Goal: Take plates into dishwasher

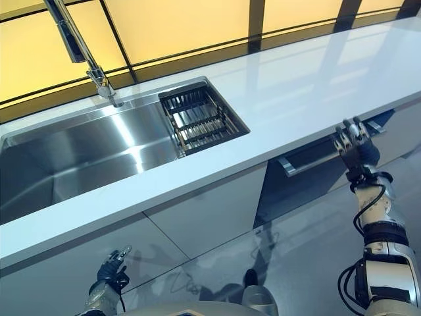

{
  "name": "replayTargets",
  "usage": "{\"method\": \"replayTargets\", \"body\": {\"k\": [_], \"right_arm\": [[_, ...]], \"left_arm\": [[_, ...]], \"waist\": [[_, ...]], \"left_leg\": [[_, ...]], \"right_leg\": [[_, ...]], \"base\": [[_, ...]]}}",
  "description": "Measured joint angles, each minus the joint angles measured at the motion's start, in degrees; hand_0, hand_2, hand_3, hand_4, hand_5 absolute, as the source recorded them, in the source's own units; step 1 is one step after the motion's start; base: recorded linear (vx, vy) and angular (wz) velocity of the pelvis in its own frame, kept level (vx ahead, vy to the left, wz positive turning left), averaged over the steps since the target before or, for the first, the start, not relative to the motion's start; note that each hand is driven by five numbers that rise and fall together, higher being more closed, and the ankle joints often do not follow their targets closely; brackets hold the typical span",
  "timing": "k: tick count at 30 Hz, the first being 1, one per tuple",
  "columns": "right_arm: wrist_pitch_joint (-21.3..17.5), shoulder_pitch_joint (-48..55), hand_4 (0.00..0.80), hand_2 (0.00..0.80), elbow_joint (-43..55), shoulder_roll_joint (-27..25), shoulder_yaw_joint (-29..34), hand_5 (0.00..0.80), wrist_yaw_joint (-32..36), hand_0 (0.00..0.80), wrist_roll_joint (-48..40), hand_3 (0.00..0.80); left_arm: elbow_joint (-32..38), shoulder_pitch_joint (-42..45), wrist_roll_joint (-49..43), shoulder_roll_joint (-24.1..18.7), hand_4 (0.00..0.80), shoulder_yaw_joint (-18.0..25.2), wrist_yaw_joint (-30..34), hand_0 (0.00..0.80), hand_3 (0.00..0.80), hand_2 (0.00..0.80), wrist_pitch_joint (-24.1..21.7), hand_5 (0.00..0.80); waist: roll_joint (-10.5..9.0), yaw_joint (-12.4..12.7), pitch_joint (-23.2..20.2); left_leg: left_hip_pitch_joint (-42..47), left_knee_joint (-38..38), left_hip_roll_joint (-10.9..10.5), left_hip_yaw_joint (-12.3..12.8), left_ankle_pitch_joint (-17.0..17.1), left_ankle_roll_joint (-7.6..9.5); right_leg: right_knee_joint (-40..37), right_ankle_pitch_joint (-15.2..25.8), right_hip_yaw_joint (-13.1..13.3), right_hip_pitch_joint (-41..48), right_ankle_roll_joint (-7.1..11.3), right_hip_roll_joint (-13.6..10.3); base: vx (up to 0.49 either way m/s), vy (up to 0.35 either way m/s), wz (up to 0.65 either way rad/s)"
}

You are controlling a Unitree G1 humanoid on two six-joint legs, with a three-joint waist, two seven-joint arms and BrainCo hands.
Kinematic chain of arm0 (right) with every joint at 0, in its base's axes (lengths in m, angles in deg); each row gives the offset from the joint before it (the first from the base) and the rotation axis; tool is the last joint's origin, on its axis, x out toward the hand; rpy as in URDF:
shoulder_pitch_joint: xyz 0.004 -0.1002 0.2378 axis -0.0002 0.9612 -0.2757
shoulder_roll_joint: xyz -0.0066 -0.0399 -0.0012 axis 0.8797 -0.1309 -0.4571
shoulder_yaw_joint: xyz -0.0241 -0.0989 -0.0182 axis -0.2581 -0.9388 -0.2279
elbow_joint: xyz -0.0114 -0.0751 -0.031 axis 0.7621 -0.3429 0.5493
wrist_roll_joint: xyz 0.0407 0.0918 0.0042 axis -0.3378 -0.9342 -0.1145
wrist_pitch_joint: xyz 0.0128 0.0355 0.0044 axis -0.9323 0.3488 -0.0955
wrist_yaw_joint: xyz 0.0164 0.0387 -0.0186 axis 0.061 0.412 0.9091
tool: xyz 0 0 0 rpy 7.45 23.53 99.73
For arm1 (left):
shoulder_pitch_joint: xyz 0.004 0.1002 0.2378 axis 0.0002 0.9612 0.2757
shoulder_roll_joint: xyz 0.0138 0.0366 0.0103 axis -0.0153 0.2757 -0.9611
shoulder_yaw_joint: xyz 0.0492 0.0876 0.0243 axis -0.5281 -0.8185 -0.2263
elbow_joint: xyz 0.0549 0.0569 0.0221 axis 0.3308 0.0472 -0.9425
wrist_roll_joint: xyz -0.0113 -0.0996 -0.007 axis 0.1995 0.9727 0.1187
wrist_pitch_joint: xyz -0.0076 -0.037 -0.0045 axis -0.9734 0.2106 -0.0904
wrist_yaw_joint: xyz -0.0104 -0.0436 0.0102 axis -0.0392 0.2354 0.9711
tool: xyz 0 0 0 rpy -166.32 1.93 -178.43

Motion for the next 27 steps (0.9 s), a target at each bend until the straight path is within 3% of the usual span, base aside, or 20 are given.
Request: {"method": "replayTargets", "body": {"k": [4,8,16,21,27], "right_arm": [[-1.69,7.24,0.000,0.000,-5.64,0.34,-0.56,0.000,-12.96,0.000,17.14,0.000],[-1.77,10.47,0.000,0.000,-9.46,1.53,-2.95,0.000,-17.89,0.000,25.28,0.000],[-2.23,12.52,0.000,0.000,-14.73,13.66,-15.73,0.000,-16.48,0.000,35.38,0.000],[-2.22,14.04,0.000,0.000,-15.45,21.00,-23.22,0.000,-16.15,0.000,41.35,0.000],[-1.19,14.81,0.000,0.000,-15.91,24.78,-24.39,0.000,-15.30,0.000,42.61,0.000]], "left_arm": [[0.01,0.09,0.01,-0.05,0.000,0.00,-0.94,0.000,0.000,0.000,0.00,0.000],[-0.03,0.25,0.01,-0.55,0.000,-0.05,-2.48,0.000,0.000,0.000,0.05,0.000],[-1.90,-1.81,-2.05,-0.83,0.000,-5.89,-2.64,0.000,0.000,0.000,-0.09,0.000],[-3.42,-2.32,-2.33,0.52,0.000,-7.29,-2.54,0.000,0.000,0.000,-0.19,0.000],[-4.90,-1.90,-2.34,0.97,0.000,-7.36,-2.54,0.000,0.000,0.000,-0.19,0.000]], "waist": [[-0.38,0.82,0.25],[-1.17,0.53,0.81],[-2.22,1.33,1.05],[-2.19,3.92,0.14],[-2.10,6.42,-1.42]], "left_leg": [[0.03,0.20,-0.39,0.04,-0.33,0.23],[0.10,-0.06,-0.54,0.12,-0.75,0.68],[-0.13,-0.05,-0.02,-1.48,-0.53,1.01],[-0.80,0.01,0.12,-3.58,-0.52,0.98],[-0.69,0.18,-0.18,-5.55,-0.53,0.97]], "right_leg": [[0.21,0.19,0.43,-0.01,-0.11,-0.11],[-0.03,-0.13,0.63,0.26,0.35,-0.50],[-0.04,-0.57,-1.42,1.21,-0.28,-0.63],[-0.05,-1.33,-4.01,1.99,-0.13,-1.05],[-0.05,-1.90,-5.95,3.40,0.60,-1.84]], "base": [[0.010,0.019,-0.02],[0.002,0.005,-0.01],[0.020,0.016,0.12],[0.021,0.028,0.24],[0.020,0.033,0.22]]}}
